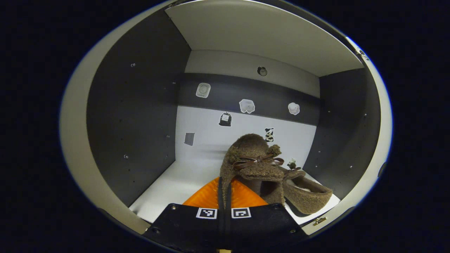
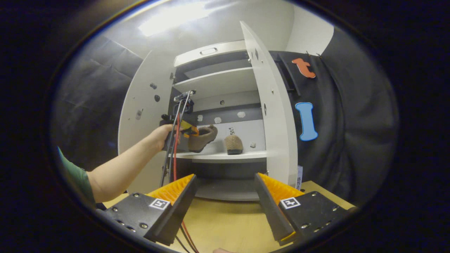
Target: Grab one shoe with the right hand and put it into the shoe cabinet, grab the other shoe with the left hand and put it into the shoe cabinet; then close the right door with the right hand and the left door with the left hand.
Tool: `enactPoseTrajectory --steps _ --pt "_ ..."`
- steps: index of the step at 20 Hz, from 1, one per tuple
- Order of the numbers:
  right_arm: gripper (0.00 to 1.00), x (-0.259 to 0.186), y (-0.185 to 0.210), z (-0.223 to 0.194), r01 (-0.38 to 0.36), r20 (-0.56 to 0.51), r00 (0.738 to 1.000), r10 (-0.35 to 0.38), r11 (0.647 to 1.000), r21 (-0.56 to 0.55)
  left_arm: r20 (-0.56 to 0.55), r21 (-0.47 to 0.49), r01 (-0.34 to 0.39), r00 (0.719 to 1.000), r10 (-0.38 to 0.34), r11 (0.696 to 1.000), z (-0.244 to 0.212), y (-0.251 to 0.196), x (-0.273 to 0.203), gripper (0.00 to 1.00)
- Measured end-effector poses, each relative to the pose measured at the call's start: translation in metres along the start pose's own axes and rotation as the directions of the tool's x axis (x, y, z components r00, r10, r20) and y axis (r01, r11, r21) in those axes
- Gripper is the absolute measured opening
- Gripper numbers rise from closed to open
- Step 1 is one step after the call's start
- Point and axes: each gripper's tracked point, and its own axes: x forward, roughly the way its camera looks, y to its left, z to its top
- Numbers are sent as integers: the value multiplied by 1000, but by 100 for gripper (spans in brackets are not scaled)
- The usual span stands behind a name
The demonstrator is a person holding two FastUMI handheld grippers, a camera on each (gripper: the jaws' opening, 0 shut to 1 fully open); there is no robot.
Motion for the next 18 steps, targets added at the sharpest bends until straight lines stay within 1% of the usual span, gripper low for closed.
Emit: enactPoseTrajectory --steps 2,3,4,5,6,7,9,11,12,14,17,18 --pt "98 -9 7 2 -32 -16 999 32 999 4 31 6 35 999 -35 999 10 -6 12 2" --pt "98 -14 10 5 -45 -10 999 45 999 5 25 -2 54 998 -54 999 10 -9 14 4" --pt "99 -18 11 10 -46 2 999 46 999 5 22 -19 76 997 -76 997 11 -14 15 5" --pt "99 -21 9 11 -35 1 999 35 999 1 12 -27 94 995 -94 995 9 -20 16 12" --pt "99 -24 6 11 -19 -1 1000 19 1000 -11 -1 -20 104 995 -104 994 9 -22 13 9" --pt "99 -27 4 15 -1 7 1000 1 1000 -24 10 -13 92 996 -92 996 12 -20 9 34" --pt "99 -36 1 28 37 43 998 -36 998 -44 31 11 68 997 -68 998 25 -15 -1 58" --pt "99 -45 4 35 56 68 996 -53 997 -52 65 20 58 996 -59 998 33 -11 -23 87" --pt "99 -49 3 38 69 74 995 -66 996 -51 72 23 64 995 -65 998 35 -10 -35 96" --pt "98 -56 5 42 88 73 994 -84 995 -50 78 39 68 994 -71 997 37 -4 -67 96" --pt "99 -72 4 40 119 48 992 -116 991 -65 125 72 61 990 -69 996 39 8 -118 96" --pt "99 -77 4 45 127 50 991 -124 990 -62 140 81 56 988 -67 995 38 12 -136 96"
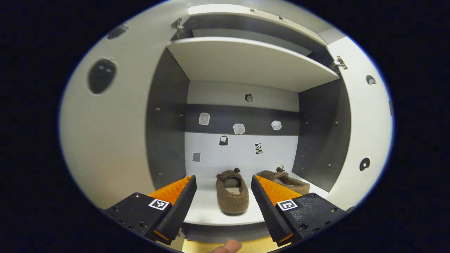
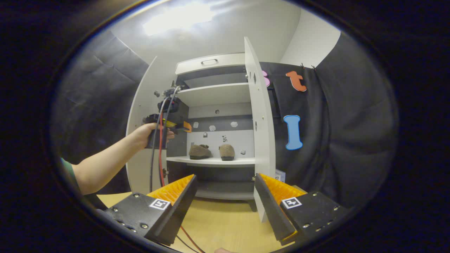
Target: Grab one shoe with the right hand and put it into the shoe cabinet, grab the other shoe with the left hand and put it into the shoe cabinet; then close the right door with the right hand and the left door with the left hand.
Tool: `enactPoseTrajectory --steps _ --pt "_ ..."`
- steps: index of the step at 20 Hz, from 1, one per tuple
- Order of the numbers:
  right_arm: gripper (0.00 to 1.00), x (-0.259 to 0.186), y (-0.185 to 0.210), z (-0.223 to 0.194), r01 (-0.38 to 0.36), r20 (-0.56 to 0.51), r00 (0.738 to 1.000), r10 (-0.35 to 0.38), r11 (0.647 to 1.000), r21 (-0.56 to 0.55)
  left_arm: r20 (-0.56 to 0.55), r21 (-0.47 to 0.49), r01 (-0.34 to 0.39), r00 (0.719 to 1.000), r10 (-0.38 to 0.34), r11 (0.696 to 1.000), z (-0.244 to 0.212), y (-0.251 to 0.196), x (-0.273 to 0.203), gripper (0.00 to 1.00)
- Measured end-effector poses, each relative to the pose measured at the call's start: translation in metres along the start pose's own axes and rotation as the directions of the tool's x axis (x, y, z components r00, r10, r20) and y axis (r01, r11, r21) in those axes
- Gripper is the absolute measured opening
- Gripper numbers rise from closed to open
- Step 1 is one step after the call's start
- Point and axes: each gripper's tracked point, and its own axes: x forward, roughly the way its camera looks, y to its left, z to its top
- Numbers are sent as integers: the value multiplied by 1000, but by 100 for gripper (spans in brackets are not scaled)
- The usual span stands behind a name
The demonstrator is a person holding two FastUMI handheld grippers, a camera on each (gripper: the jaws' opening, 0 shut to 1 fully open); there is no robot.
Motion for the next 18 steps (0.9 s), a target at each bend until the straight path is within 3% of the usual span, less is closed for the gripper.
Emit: enactPoseTrajectory --steps 3,4,7,10,12,13,14,17,18 --pt "99 -13 14 28 -58 40 998 57 998 20 31 24 9 999 -10 1000 1 2 -52 95" --pt "99 -14 14 35 -75 51 996 75 997 16 40 31 23 999 -24 999 0 0 -69 99" --pt "99 -15 -1 61 -82 85 993 81 997 4 83 43 38 996 -41 998 -1 3 -119 95" --pt "99 -11 -32 67 -53 51 997 53 999 7 76 35 87 993 -90 996 -18 -4 -172 92" --pt "99 2 -61 69 -29 12 999 29 1000 -2 59 14 125 990 -126 992 -33 -7 -193 95" --pt "98 10 -75 71 -18 -14 1000 18 1000 -3 62 14 136 989 -136 991 -39 -8 -203 92" --pt "99 17 -91 73 -13 -35 999 13 1000 -6 64 16 138 988 -139 990 -45 -4 -209 95" --pt "99 39 -139 86 -32 -81 996 29 999 -32 91 10 161 983 -162 987 -60 -5 -231 92" --pt "99 44 -152 88 -50 -99 994 44 997 -63 83 1 181 980 -181 983 -69 -9 -240 95"
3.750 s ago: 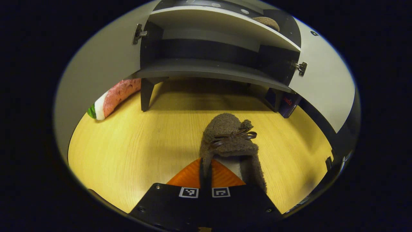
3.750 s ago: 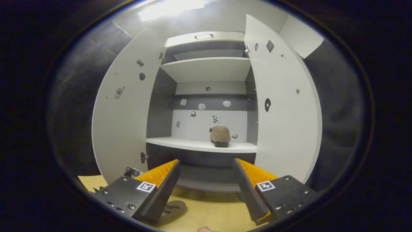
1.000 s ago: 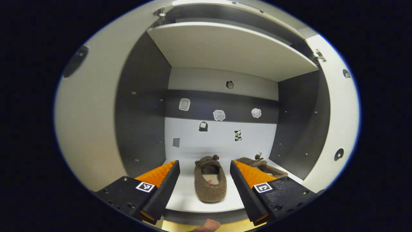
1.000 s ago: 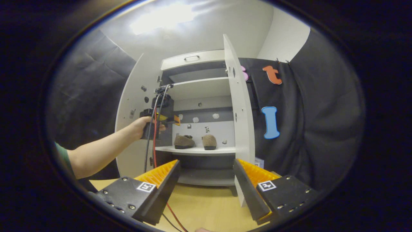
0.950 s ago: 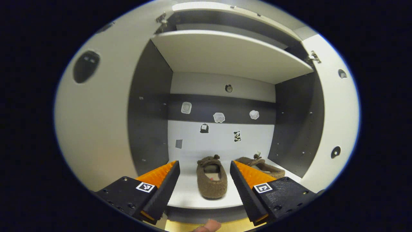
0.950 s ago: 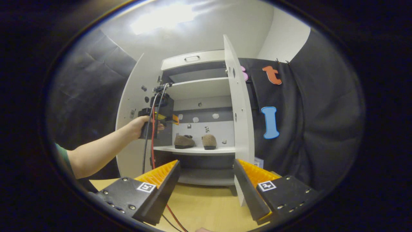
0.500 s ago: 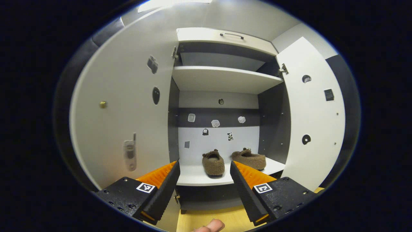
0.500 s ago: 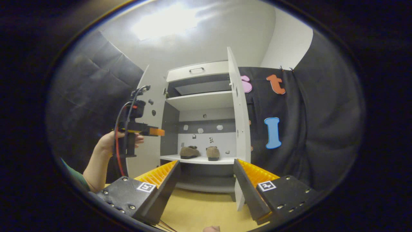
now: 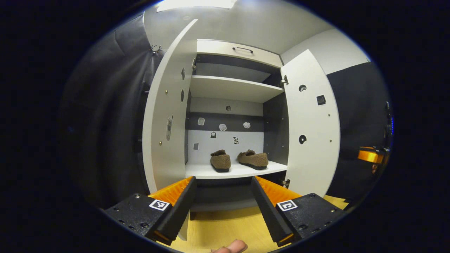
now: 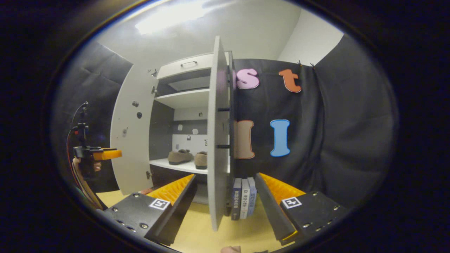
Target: Grab one shoe with the right hand and put it into the shoe cabinet, grab the other shoe with the left hand and put it into the shoe cabinet; then close the right door with the right hand and the left door with the left hand.
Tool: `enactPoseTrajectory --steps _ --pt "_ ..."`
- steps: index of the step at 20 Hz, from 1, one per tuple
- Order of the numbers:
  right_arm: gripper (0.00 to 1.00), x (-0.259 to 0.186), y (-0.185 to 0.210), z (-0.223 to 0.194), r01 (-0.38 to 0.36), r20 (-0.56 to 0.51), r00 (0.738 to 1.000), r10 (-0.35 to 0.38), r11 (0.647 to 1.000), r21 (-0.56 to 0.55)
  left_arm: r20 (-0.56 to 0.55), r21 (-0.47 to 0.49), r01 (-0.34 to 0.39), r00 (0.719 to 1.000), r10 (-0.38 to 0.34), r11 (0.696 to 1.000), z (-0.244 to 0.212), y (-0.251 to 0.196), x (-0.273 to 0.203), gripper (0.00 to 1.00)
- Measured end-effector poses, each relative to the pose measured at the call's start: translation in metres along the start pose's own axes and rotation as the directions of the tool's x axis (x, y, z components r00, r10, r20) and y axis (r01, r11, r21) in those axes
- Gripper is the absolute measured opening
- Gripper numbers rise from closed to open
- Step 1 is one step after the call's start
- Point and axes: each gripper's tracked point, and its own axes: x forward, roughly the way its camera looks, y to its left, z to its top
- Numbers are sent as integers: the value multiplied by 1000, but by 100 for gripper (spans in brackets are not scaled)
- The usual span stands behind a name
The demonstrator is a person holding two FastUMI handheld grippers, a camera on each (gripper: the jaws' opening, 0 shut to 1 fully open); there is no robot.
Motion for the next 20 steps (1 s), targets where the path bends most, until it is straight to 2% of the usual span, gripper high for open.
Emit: enactPoseTrajectory --steps 3,5,7,9,11,12,14,18,20 --pt "99 16 -64 2 24 -46 999 -27 998 -66 5 -18 24 1000 -24 1000 -10 -4 -19 96" --pt "100 26 -100 8 49 -64 997 -51 998 -34 18 -16 15 1000 -15 1000 -15 0 -32 96" --pt "100 41 -130 11 59 -52 997 -59 998 9 34 -34 49 998 -48 998 -20 -5 -43 92" --pt "99 55 -139 5 38 -63 997 -35 998 47 49 -43 71 996 -69 997 -23 -3 -49 95" --pt "99 70 -157 1 74 -67 995 -71 996 45 48 -27 41 998 -39 999 -25 10 -54 95" --pt "99 77 -159 3 82 -66 995 -78 995 63 58 -25 34 998 -33 999 -22 12 -55 92" --pt "99 89 -156 8 84 -58 995 -79 992 91 88 -35 60 995 -57 998 -16 7 -59 95" --pt "99 111 -127 22 26 -38 999 -23 997 68 83 -46 65 995 -61 997 -21 10 -61 95" --pt "99 121 -112 27 11 -36 999 -9 998 55 71 -52 76 995 -72 996 -25 10 -61 92"
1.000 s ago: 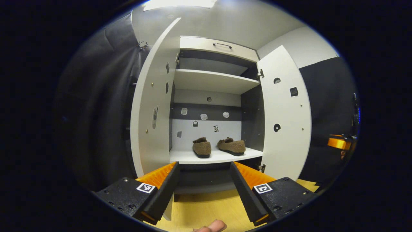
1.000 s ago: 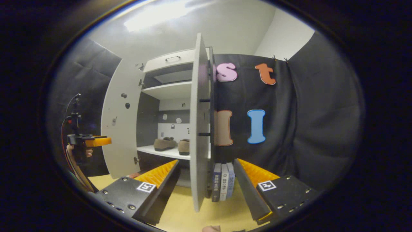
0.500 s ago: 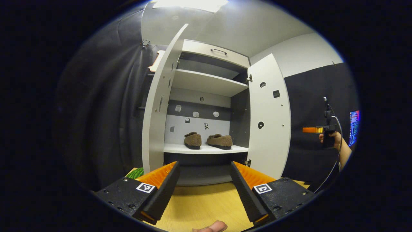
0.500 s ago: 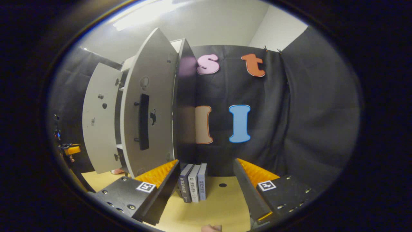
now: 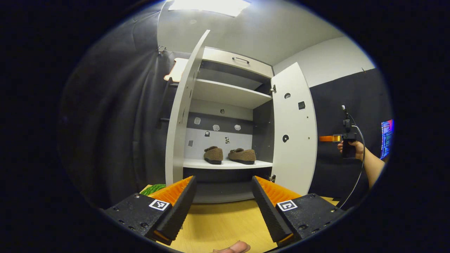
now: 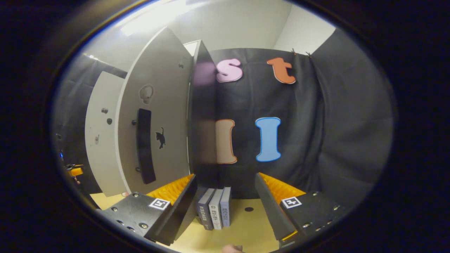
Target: Grab one shoe with the right hand and put it into the shoe cabinet, grab the other shoe with the left hand and put it into the shoe cabinet; then close the right door with the right hand and the left door with the left hand.
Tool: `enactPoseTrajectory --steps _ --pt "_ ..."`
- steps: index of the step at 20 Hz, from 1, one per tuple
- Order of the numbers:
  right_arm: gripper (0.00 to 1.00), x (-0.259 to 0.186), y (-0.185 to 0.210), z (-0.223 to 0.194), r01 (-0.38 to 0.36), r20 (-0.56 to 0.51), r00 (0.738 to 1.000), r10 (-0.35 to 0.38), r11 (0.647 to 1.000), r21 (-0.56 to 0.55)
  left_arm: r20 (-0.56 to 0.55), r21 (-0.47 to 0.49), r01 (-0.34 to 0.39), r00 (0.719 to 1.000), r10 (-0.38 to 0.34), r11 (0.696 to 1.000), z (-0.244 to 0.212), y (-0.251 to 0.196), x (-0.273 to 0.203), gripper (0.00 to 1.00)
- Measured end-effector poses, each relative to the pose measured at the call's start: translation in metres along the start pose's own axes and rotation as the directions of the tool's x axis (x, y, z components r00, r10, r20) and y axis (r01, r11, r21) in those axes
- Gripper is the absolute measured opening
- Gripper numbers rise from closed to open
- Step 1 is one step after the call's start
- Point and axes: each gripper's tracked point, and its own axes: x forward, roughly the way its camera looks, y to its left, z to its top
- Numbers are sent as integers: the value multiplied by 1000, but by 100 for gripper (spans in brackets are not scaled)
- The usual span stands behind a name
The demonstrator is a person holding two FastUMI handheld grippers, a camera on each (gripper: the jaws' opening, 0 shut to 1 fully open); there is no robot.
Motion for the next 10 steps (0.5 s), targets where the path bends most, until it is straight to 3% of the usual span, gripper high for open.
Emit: enactPoseTrajectory --steps 1,5,7,8,10 --pt "99 4 9 2 -6 2 1000 6 1000 -4 -12 -3 5 1000 -5 1000 -3 1 0 95" --pt "99 22 64 0 -76 -28 997 74 994 -84 -35 -13 9 999 -9 1000 -11 5 -1 95" --pt "93 29 77 11 -66 20 997 69 988 -142 -39 -17 2 999 -3 1000 -16 12 -3 95" --pt "89 23 85 7 -71 10 997 73 989 -127 -39 -20 -5 999 4 1000 -16 15 -2 95" --pt "91 27 103 2 -100 -3 995 100 991 -84 -36 -22 -14 999 13 1000 -13 19 -2 99"
